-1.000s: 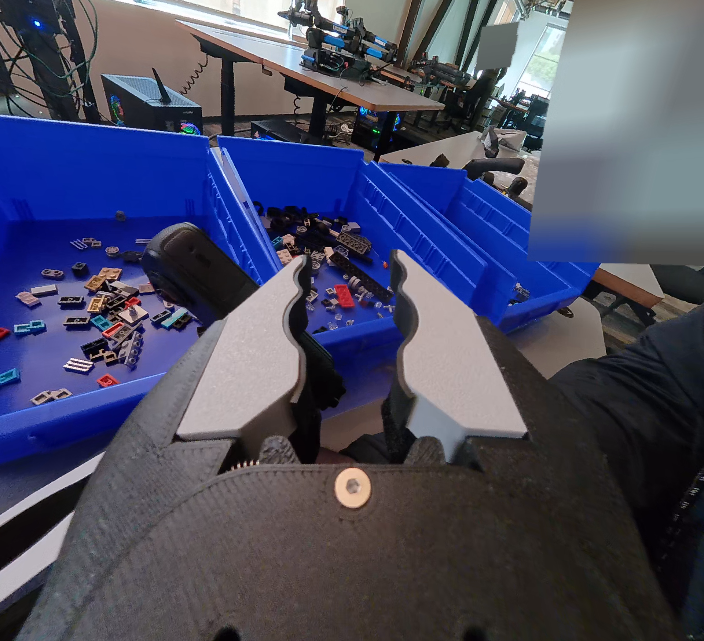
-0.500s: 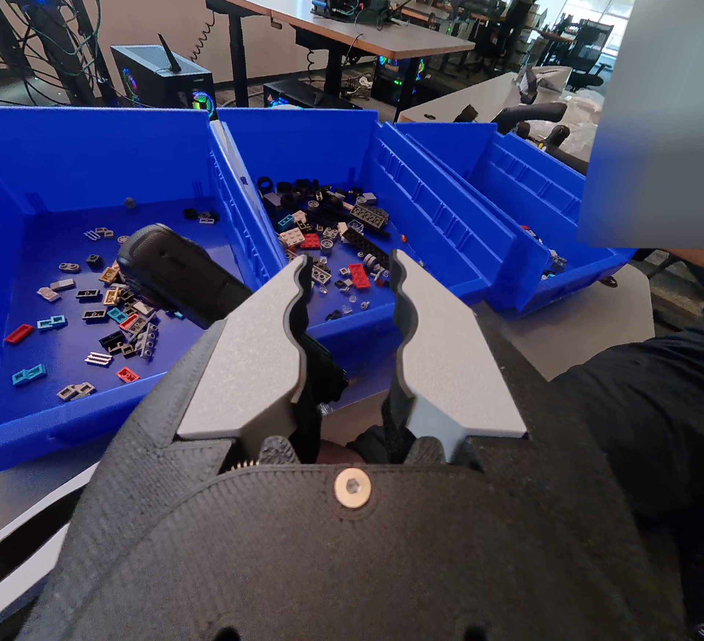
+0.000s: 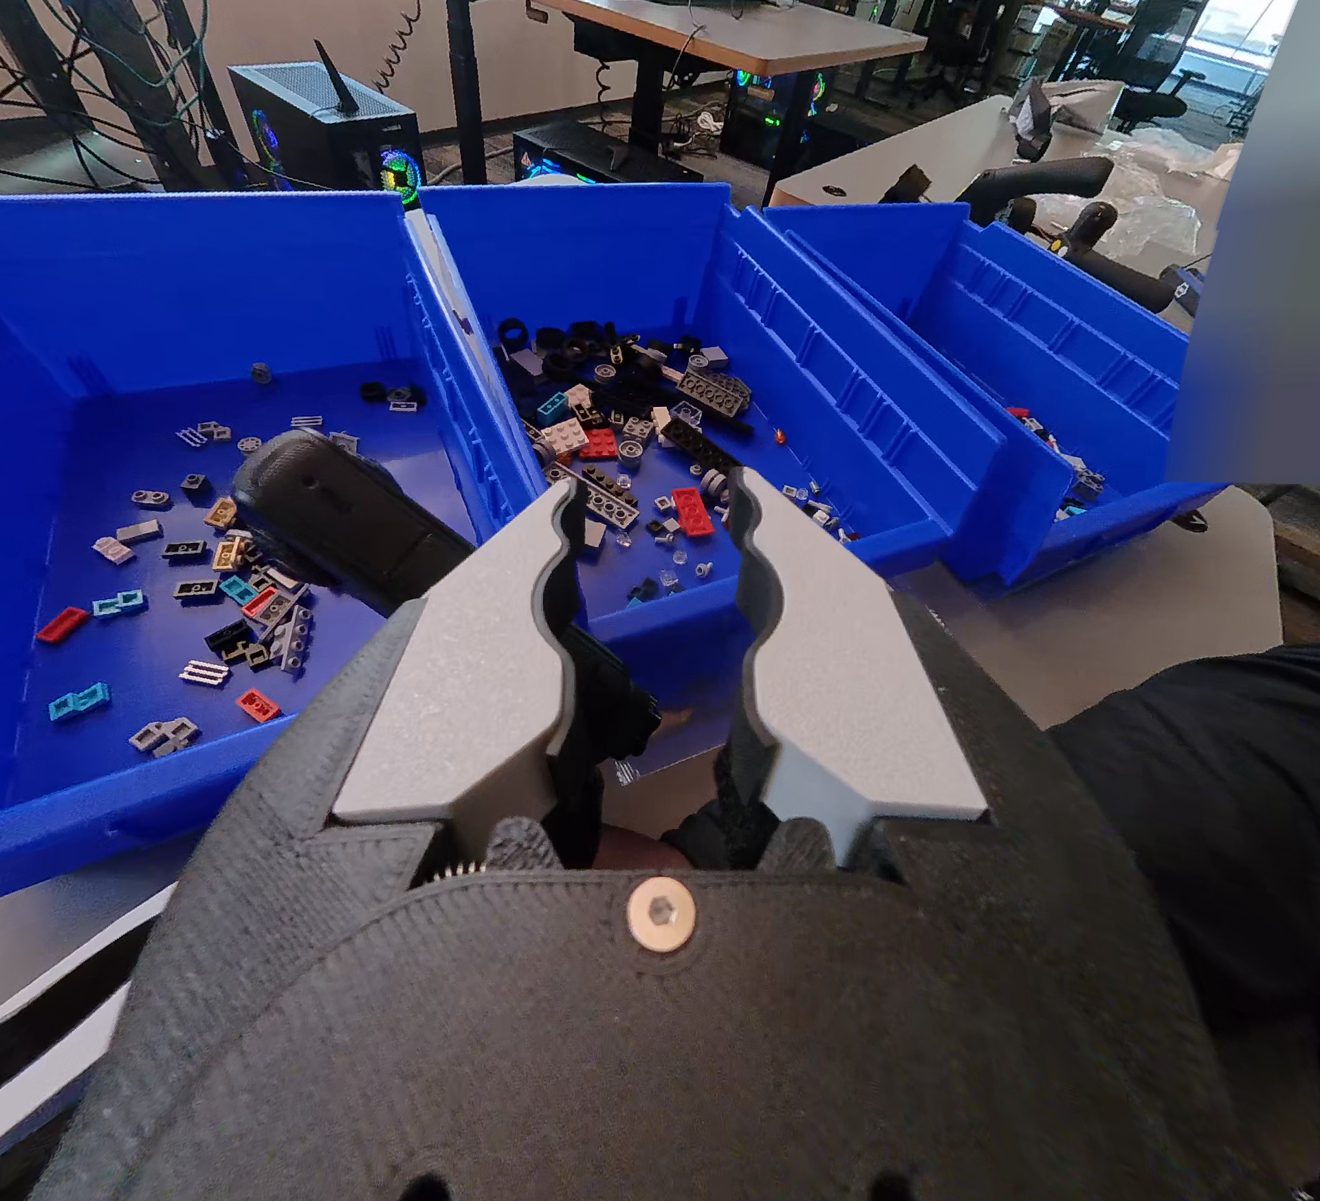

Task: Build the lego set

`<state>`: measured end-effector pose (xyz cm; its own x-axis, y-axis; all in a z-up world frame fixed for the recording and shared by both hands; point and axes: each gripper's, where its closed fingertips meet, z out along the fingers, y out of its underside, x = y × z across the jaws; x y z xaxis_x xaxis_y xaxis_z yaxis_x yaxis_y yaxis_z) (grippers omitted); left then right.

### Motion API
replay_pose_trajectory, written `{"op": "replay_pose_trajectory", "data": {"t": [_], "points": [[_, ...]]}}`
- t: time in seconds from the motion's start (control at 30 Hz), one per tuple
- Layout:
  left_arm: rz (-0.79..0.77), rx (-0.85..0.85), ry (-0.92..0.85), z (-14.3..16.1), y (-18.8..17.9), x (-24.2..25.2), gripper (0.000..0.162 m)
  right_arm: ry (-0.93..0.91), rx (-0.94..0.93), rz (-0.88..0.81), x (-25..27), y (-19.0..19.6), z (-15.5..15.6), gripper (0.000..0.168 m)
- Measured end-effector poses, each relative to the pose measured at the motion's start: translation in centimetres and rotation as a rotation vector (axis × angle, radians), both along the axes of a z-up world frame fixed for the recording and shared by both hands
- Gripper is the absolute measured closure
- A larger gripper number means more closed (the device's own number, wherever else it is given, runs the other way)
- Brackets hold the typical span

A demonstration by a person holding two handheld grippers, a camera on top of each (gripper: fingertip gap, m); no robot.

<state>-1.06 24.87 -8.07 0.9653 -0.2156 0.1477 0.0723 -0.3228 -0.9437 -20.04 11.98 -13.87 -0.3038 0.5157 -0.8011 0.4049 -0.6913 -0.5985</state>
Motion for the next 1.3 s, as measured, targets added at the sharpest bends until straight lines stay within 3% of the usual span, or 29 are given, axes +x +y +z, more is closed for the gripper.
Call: {"op": "replay_pose_trajectory", "data": {"t": [1.3], "points": [[-0.01,0.029,-0.052,0.42,-0.13,-0.16,0.122,-0.004,-0.007,-0.006,0.06,0.22,-0.06,0.121]]}}
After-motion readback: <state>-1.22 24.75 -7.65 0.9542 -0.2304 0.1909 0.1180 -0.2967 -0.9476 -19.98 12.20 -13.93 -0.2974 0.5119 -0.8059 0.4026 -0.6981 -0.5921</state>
